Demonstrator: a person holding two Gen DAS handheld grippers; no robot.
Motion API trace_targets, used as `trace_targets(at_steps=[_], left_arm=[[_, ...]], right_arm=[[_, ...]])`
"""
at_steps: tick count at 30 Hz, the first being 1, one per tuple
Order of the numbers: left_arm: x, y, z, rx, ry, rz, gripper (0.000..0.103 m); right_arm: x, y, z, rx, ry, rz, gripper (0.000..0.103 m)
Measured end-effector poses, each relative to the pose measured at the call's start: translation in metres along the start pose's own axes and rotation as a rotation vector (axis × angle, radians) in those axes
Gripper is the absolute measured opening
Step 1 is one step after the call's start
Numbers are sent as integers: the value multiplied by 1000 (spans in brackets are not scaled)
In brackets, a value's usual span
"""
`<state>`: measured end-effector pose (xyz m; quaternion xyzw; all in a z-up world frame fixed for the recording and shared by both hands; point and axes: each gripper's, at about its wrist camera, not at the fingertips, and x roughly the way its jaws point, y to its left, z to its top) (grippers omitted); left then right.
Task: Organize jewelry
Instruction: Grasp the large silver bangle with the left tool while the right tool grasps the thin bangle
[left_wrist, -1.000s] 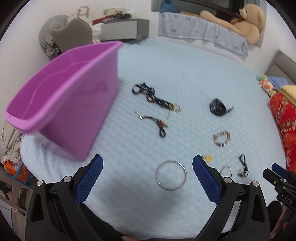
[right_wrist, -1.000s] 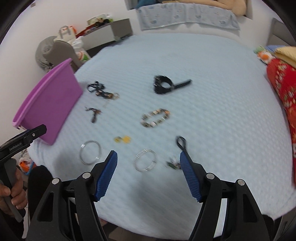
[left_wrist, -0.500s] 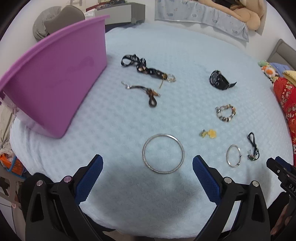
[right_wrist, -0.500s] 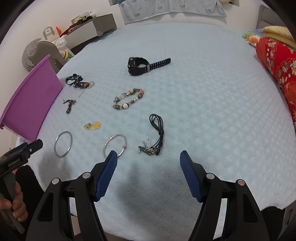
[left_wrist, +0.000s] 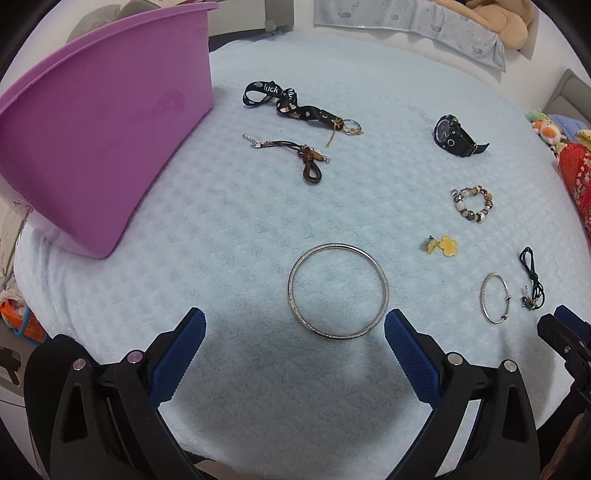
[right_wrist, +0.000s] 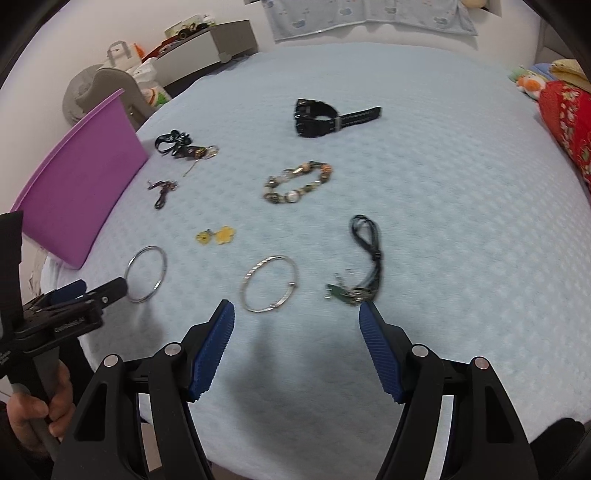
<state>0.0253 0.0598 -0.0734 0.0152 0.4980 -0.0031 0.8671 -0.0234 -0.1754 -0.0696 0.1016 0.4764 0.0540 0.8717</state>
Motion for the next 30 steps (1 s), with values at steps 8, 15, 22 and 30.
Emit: trace_targets(at_steps=[8, 15, 22, 30], left_arm=[[7, -1, 0, 0, -9, -8, 96], [16, -9, 1, 18, -10, -19, 96], [20, -15, 0, 36, -16, -33, 96], [32, -18, -1, 49, 12, -28, 96]], right_arm=[[20, 19, 4, -49, 15, -2, 67], [36, 25, 7, -64, 41, -6, 67], [45, 29, 5, -92, 66, -15, 67], [54, 30, 5, -110, 79, -33, 67]])
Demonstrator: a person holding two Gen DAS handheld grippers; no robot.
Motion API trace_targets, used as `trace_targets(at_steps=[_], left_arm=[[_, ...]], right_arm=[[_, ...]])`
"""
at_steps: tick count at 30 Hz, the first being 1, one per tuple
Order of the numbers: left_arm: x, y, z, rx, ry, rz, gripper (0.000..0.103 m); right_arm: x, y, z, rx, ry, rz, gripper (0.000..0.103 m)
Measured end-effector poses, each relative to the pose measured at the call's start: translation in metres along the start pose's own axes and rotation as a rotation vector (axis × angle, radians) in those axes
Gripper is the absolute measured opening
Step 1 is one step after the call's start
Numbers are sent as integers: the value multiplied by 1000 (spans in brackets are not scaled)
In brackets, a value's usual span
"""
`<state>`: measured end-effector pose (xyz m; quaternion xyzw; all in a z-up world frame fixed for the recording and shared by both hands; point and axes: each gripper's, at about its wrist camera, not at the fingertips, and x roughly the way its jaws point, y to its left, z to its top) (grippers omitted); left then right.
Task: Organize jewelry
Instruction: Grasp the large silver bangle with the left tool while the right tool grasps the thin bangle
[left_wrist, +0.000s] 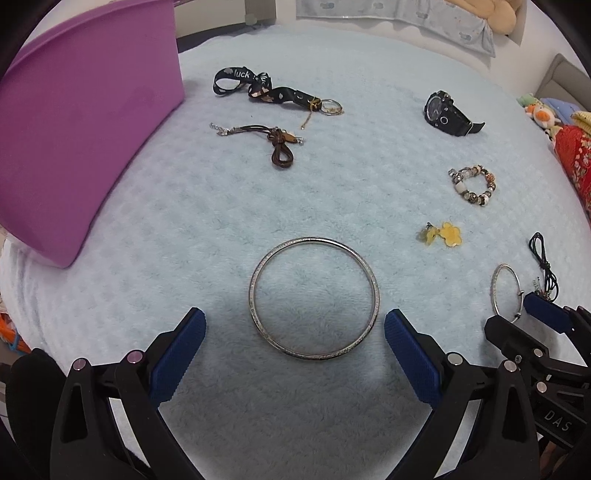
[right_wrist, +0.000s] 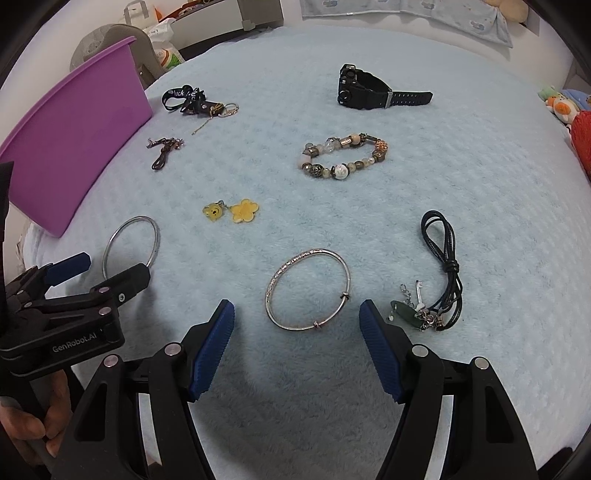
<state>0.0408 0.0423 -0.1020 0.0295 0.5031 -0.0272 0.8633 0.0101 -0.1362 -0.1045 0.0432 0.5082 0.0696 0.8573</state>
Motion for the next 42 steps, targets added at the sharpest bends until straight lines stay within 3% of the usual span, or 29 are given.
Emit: trace_targets(at_steps=[13, 24, 27, 32, 33, 42], left_arm=[[10, -4, 3, 0, -2, -2, 97], [10, -4, -1, 7, -66, 3, 97], [8, -4, -2, 5, -65, -1, 93], [2, -11, -4, 41, -86, -13, 72], [2, -14, -5, 57, -88, 1, 72], [-2, -10, -3, 43, -85, -18, 71]], right_arm=[[11, 2, 2, -32, -21, -38, 67], [12, 5, -3, -69, -55, -63, 66], [10, 5, -3, -63, -58, -67, 61], [8, 8, -4, -71, -60, -69, 53], [7, 8, -4, -75, -62, -70, 47], [-1, 7, -3, -72, -73, -63, 47]])
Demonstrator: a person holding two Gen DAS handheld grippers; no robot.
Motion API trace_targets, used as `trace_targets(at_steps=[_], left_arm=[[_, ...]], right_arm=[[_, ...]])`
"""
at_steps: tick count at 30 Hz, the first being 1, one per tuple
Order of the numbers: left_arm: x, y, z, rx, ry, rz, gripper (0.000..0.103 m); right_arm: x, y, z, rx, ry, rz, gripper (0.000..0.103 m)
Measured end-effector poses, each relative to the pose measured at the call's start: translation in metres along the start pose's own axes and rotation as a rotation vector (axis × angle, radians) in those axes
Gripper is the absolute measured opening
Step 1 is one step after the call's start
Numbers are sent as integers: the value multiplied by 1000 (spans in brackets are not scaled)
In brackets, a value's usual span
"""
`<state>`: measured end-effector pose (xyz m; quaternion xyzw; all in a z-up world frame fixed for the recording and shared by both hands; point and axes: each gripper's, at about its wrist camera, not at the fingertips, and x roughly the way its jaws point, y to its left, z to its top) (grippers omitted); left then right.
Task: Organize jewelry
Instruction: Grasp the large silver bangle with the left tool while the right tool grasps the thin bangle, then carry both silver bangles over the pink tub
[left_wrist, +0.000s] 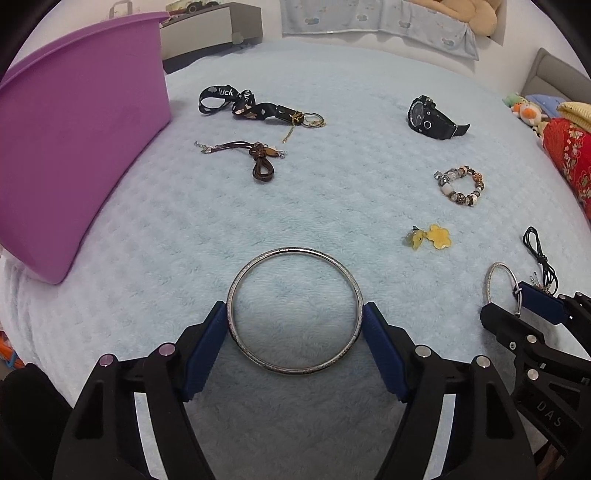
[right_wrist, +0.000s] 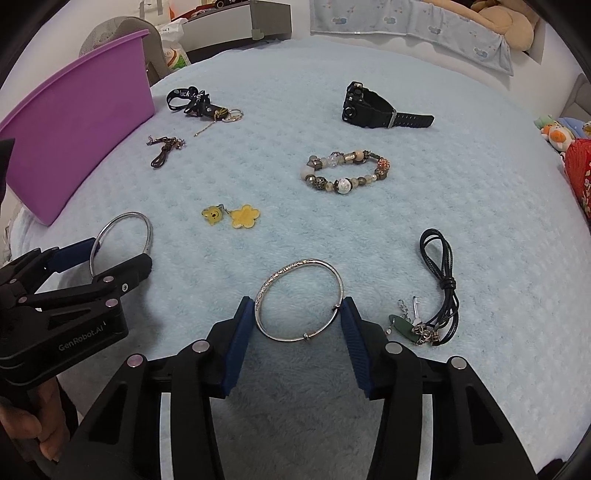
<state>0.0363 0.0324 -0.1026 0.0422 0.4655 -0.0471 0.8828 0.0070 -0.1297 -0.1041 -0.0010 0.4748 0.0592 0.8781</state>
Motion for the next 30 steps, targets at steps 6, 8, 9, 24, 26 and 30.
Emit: trace_targets(at_steps=[6, 8, 9, 24, 26, 30], left_arm=[[-3, 3, 1, -8, -1, 2, 71], [-6, 4, 1, -14, -6, 1, 71], [-9, 5, 2, -18, -10, -1, 71], [-64, 16, 24, -18, -122, 12, 71], [-74, 20, 30, -19, -145, 22, 71], [-98, 33, 46, -46, -186, 29, 71]], right_arm=[[-9, 1, 3, -3, -19, 5, 47], [-12, 1, 5, -3, -28, 4, 47], [-15, 0, 6, -1, -33, 5, 47], [-62, 10, 36, -13, -132, 25, 47], [-73, 13, 45, -17, -157, 31, 47], [-89, 22, 63, -31, -197, 52, 47]])
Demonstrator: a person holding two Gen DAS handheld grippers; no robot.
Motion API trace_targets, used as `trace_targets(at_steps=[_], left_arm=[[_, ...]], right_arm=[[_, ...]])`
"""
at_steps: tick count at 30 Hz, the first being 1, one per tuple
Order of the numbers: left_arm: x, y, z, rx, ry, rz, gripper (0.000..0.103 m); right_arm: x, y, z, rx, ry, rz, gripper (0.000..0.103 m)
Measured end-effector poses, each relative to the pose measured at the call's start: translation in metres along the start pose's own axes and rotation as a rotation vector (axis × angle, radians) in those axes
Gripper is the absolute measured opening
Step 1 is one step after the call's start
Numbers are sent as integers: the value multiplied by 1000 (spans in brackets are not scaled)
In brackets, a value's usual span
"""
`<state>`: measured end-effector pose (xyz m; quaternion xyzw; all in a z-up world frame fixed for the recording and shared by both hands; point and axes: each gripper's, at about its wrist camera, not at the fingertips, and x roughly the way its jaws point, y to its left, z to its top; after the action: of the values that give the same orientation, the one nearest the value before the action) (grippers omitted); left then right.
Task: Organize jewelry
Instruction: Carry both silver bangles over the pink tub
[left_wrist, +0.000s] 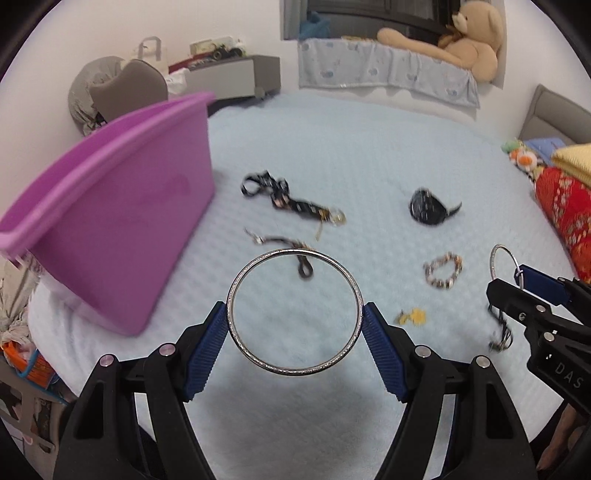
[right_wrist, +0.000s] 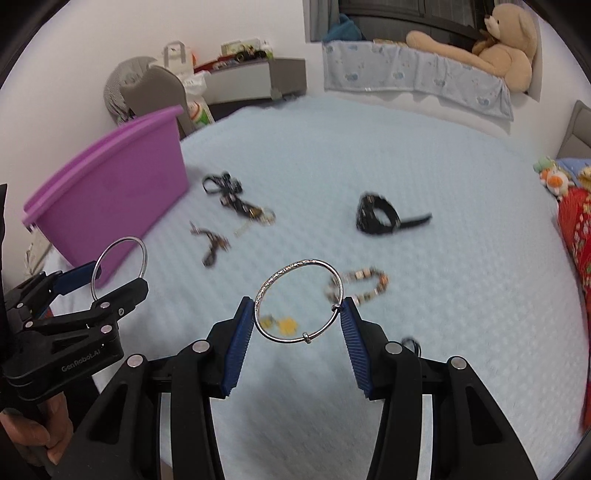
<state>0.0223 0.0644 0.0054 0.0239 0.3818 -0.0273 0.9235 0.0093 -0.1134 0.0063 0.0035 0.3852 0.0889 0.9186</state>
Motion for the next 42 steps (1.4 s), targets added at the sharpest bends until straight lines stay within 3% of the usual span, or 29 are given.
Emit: trace_targets(at_steps=[9, 24, 31, 42], left_arm=[[-38, 39, 46, -44, -103, 77, 71], [-56, 159, 96, -163, -142, 212, 71], [-54, 209, 104, -230, -151, 255, 71], [-22, 271, 108, -311, -82, 284, 71]], right_arm=[[-12, 42, 55, -70, -78, 90, 47], [4, 162, 154, -234, -154, 267, 47], [29, 220, 183, -293, -132, 332, 47], [94, 288, 209, -340, -4, 401, 47]])
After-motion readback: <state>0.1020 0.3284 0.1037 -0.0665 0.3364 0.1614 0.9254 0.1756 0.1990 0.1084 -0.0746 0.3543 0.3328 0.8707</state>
